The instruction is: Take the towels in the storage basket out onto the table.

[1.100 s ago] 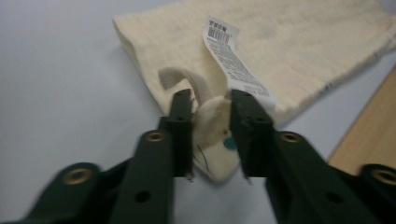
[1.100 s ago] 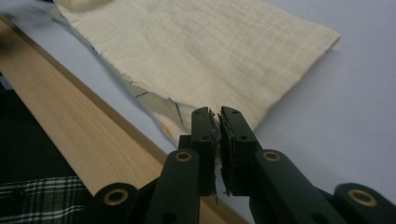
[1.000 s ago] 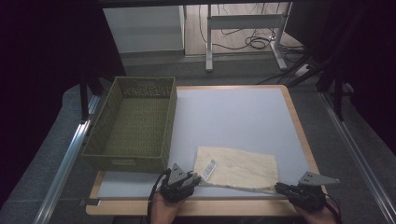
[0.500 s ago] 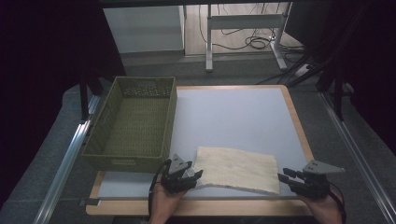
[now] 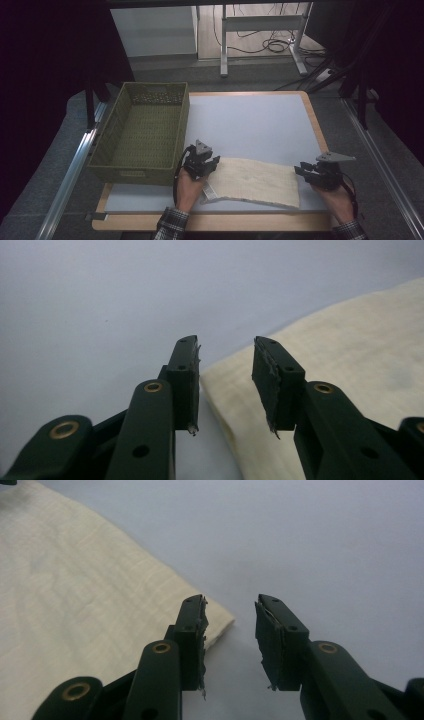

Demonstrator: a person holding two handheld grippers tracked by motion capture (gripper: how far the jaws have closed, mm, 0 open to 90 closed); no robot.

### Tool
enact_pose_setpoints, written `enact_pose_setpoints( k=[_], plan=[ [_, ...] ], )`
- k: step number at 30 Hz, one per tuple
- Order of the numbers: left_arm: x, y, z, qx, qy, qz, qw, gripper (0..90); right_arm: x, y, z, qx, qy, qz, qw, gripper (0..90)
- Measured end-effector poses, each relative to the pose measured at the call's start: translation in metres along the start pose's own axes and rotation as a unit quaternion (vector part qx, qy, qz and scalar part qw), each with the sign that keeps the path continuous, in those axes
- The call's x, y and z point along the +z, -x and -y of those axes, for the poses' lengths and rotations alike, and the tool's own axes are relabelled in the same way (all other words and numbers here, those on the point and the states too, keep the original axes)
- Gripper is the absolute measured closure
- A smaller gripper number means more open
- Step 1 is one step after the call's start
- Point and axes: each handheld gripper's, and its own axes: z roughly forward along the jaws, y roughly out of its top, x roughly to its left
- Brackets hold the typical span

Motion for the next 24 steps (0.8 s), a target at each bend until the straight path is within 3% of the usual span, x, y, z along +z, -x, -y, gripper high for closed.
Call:
enact_pose_setpoints(
  k=[4, 6, 9, 12, 14, 16, 19, 24],
  plan=[
    [0.008, -0.006, -0.001, -0.008, -0.006, -0.006, 0.9999, 63.8, 0.006, 0.003, -0.001, 0.001, 0.0, -0.003, 1.0, 64.2],
    [0.012, -0.008, 0.0, -0.007, -0.013, -0.013, 0.9998, 59.8, 0.01, 0.003, -0.002, 0.001, 0.0, -0.008, 1.0, 63.6],
    [0.019, -0.004, 0.002, 0.007, -0.027, -0.025, 0.9993, 56.1, 0.021, 0.0, -0.001, -0.014, -0.018, -0.008, 0.9997, 62.4],
    [0.022, -0.004, 0.004, 0.009, -0.035, -0.021, 0.9991, 56.1, 0.028, -0.004, 0.002, -0.026, -0.025, -0.01, 0.9993, 65.8],
    [0.024, -0.004, 0.007, -0.005, -0.026, 0.001, 0.9996, 60.9, 0.028, -0.005, 0.002, -0.021, -0.026, -0.021, 0.9992, 76.4],
    [0.024, -0.003, 0.008, -0.004, -0.025, 0.014, 0.9996, 68.7, 0.028, -0.006, 0.003, -0.017, -0.028, -0.032, 0.9989, 84.3],
    [0.023, 0.0, 0.009, -0.004, -0.025, 0.028, 0.9993, 84.0, 0.026, -0.009, 0.0, -0.032, -0.035, -0.021, 0.9987, 86.2],
    [0.02, -0.001, 0.006, -0.003, -0.009, 0.036, 0.9993, 86.9, 0.021, -0.005, -0.006, -0.039, -0.026, -0.004, 0.9989, 86.4]
  ],
)
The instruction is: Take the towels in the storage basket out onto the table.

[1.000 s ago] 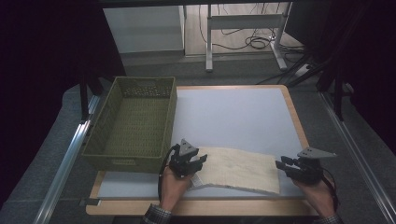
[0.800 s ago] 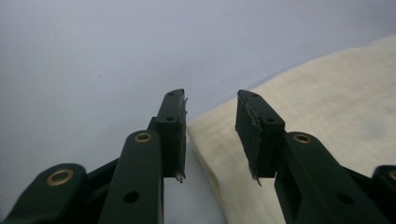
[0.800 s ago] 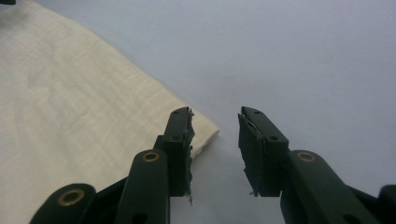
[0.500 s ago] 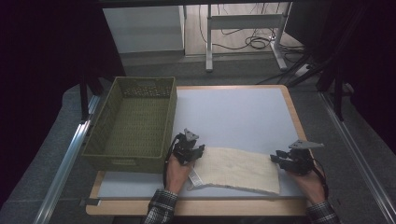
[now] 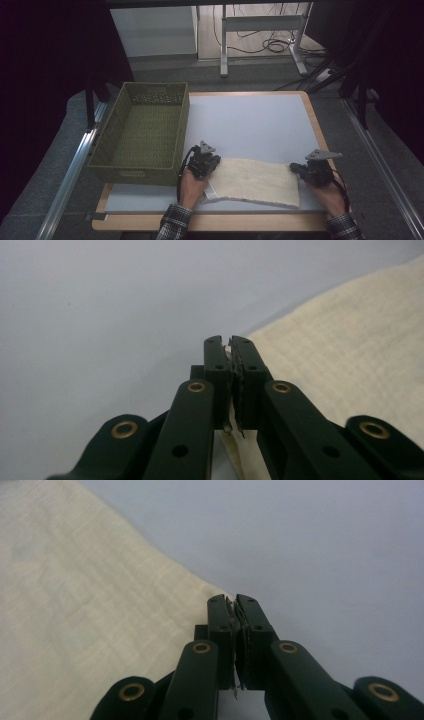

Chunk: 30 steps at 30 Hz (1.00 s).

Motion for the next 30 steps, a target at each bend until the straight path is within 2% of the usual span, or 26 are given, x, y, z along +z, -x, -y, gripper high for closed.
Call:
enact_pose_setpoints(
  k=[1, 2, 4, 5, 8, 9, 13, 17, 20, 22, 25, 26, 28, 30],
  plan=[
    [-0.001, -0.001, -0.003, -0.003, 0.011, 0.005, 0.9999, 87.0, -0.002, 0.006, -0.005, 0.003, 0.006, 0.006, 1.0, 86.4],
    [-0.001, -0.001, -0.003, -0.003, 0.011, 0.005, 0.9999, 87.0, -0.002, 0.006, -0.005, 0.003, 0.006, 0.006, 1.0, 86.4],
    [-0.001, -0.001, -0.007, 0.002, 0.017, 0.001, 0.9998, 86.9, -0.002, 0.014, -0.014, 0.0, 0.008, 0.015, 0.9999, 86.3],
    [-0.001, -0.001, -0.011, 0.003, 0.027, -0.006, 0.9996, 86.9, -0.001, 0.017, -0.018, -0.001, 0.007, 0.018, 0.9998, 86.3],
    [0.0, -0.002, -0.015, 0.003, 0.034, -0.011, 0.9993, 86.7, 0.003, 0.023, -0.025, -0.003, 0.008, 0.023, 0.9997, 86.2],
    [0.001, -0.001, -0.018, 0.007, 0.037, -0.025, 0.999, 86.7, 0.008, 0.029, -0.033, -0.007, 0.009, 0.028, 0.9996, 86.2],
    [0.002, -0.004, -0.02, 0.009, 0.029, -0.05, 0.9983, 86.5, 0.022, 0.037, -0.046, -0.011, 0.013, 0.03, 0.9994, 86.1],
    [0.003, -0.007, -0.014, 0.004, 0.014, -0.076, 0.997, 86.3, 0.039, 0.039, -0.054, 0.002, 0.016, 0.022, 0.9996, 85.7],
    [0.005, -0.01, -0.01, -0.007, 0.01, -0.074, 0.9972, 85.8, 0.049, 0.038, -0.054, 0.006, 0.009, 0.021, 0.9997, 85.2],
    [0.009, -0.014, -0.008, -0.017, 0.005, -0.069, 0.9974, 79.0, 0.059, 0.039, -0.051, 0.009, -0.001, 0.021, 0.9997, 82.7],
    [0.005, -0.014, -0.01, -0.021, 0.016, -0.064, 0.9976, 68.6, 0.052, 0.044, -0.049, 0.024, 0.01, 0.02, 0.9995, 77.4],
    [0.005, -0.014, -0.01, -0.021, 0.016, -0.064, 0.9976, 66.7, 0.052, 0.044, -0.049, 0.024, 0.01, 0.02, 0.9995, 77.4],
    [0.0, -0.015, -0.013, -0.023, 0.024, -0.056, 0.9979, 62.9, 0.039, 0.049, -0.05, 0.035, 0.017, 0.023, 0.999, 69.8],
    [-0.002, -0.016, -0.011, -0.024, 0.026, -0.054, 0.9979, 61.3, 0.03, 0.049, -0.05, 0.03, 0.018, 0.022, 0.9991, 67.1]
  ],
)
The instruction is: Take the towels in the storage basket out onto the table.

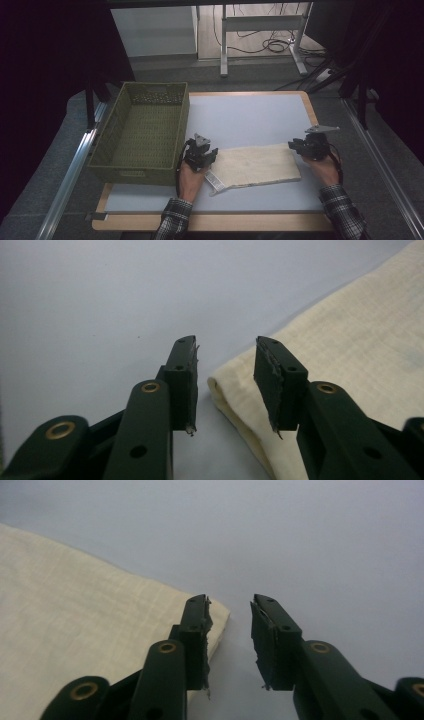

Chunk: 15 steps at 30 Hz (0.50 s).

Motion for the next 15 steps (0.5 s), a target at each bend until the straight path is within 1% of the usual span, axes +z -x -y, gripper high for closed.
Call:
enact_pose_setpoints(
  k=[2, 3, 5, 7, 8, 9, 11, 12, 13, 14, 15],
  plan=[
    [0.0, -0.001, 0.001, -0.003, 0.001, 0.004, 1.0, 60.4, -0.003, -0.001, 0.001, -0.001, 0.001, -0.001, 1.0, 65.4],
    [0.001, 0.0, 0.002, -0.002, -0.003, 0.004, 1.0, 59.7, -0.009, -0.003, 0.004, -0.001, 0.002, -0.011, 0.9999, 63.0],
    [0.003, 0.001, 0.003, 0.001, -0.007, 0.001, 1.0, 58.8, -0.012, -0.007, 0.007, -0.002, 0.0, -0.017, 0.9999, 61.2],
    [0.004, 0.0, 0.004, -0.002, -0.006, -0.004, 1.0, 58.2, -0.015, -0.012, 0.01, -0.007, 0.0, -0.025, 0.9996, 60.8],
    [0.004, 0.0, 0.004, -0.002, -0.006, -0.004, 1.0, 58.0, -0.015, -0.012, 0.01, -0.007, 0.0, -0.025, 0.9996, 60.8],
    [0.005, -0.001, 0.005, -0.004, -0.008, -0.007, 0.9999, 58.1, -0.018, -0.019, 0.013, -0.01, -0.001, -0.036, 0.9993, 60.4],
    [0.007, -0.001, 0.004, -0.003, -0.011, -0.01, 0.9999, 58.2, -0.019, -0.025, 0.016, -0.011, -0.004, -0.051, 0.9986, 60.2],
    [0.007, -0.001, 0.004, -0.003, -0.011, -0.01, 0.9999, 58.4, -0.019, -0.025, 0.016, -0.011, -0.004, -0.051, 0.9986, 60.2],
    [0.008, -0.002, 0.004, -0.001, -0.014, -0.014, 0.9998, 58.8, -0.019, -0.033, 0.019, -0.013, -0.006, -0.062, 0.998, 60.2],
    [0.008, -0.002, 0.004, -0.001, -0.014, -0.014, 0.9998, 59.4, -0.019, -0.033, 0.019, -0.013, -0.006, -0.062, 0.998, 60.2],
    [0.01, -0.004, 0.003, 0.001, -0.018, -0.015, 0.9997, 60.8, -0.019, -0.041, 0.021, -0.015, -0.006, -0.076, 0.997, 60.2]
  ],
)
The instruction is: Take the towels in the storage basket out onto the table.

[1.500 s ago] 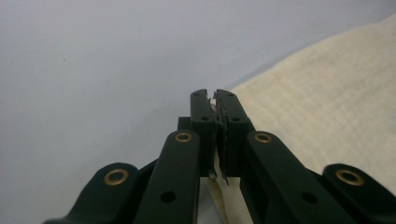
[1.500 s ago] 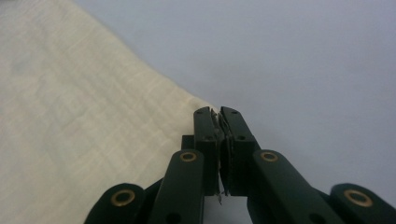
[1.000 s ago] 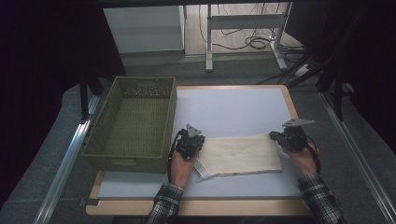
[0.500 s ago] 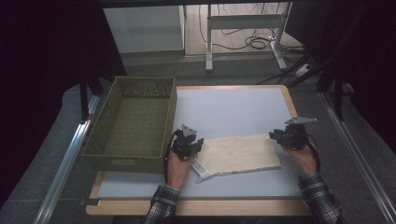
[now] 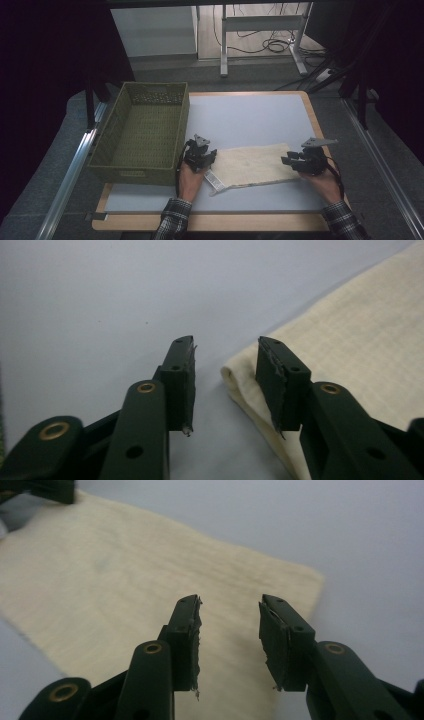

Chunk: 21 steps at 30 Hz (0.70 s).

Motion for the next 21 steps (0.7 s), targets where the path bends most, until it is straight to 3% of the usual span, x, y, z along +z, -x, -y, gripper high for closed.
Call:
enact_pose_setpoints(
  k=[3, 9, 10, 14, 16, 17, 21],
  plan=[
    [0.002, -0.001, 0.0, 0.001, -0.004, 0.003, 1.0, 63.2, 0.003, -0.009, 0.001, -0.007, 0.001, -0.011, 0.9999, 60.2],
    [0.007, -0.004, 0.0, -0.002, -0.01, 0.017, 0.9998, 63.0, 0.019, -0.045, 0.0, -0.042, -0.011, -0.057, 0.9974, 60.2],
    [0.007, -0.004, 0.0, -0.002, -0.01, 0.017, 0.9998, 62.8, 0.019, -0.045, 0.0, -0.042, -0.011, -0.057, 0.9974, 60.2],
    [0.008, -0.005, 0.0, 0.0, -0.011, 0.018, 0.9998, 62.2, 0.035, -0.074, -0.002, -0.066, -0.025, -0.092, 0.9932, 60.8],
    [0.008, -0.005, -0.001, 0.0, -0.011, 0.019, 0.9998, 62.0, 0.039, -0.08, -0.002, -0.07, -0.027, -0.099, 0.9923, 60.8],
    [0.008, -0.005, -0.001, -0.001, -0.012, 0.02, 0.9997, 61.8, 0.044, -0.091, -0.004, -0.08, -0.031, -0.11, 0.9902, 61.0],
    [0.008, -0.006, -0.001, -0.003, -0.012, 0.022, 0.9997, 61.6, 0.052, -0.106, -0.006, -0.093, -0.034, -0.127, 0.987, 62.1]
  ],
)
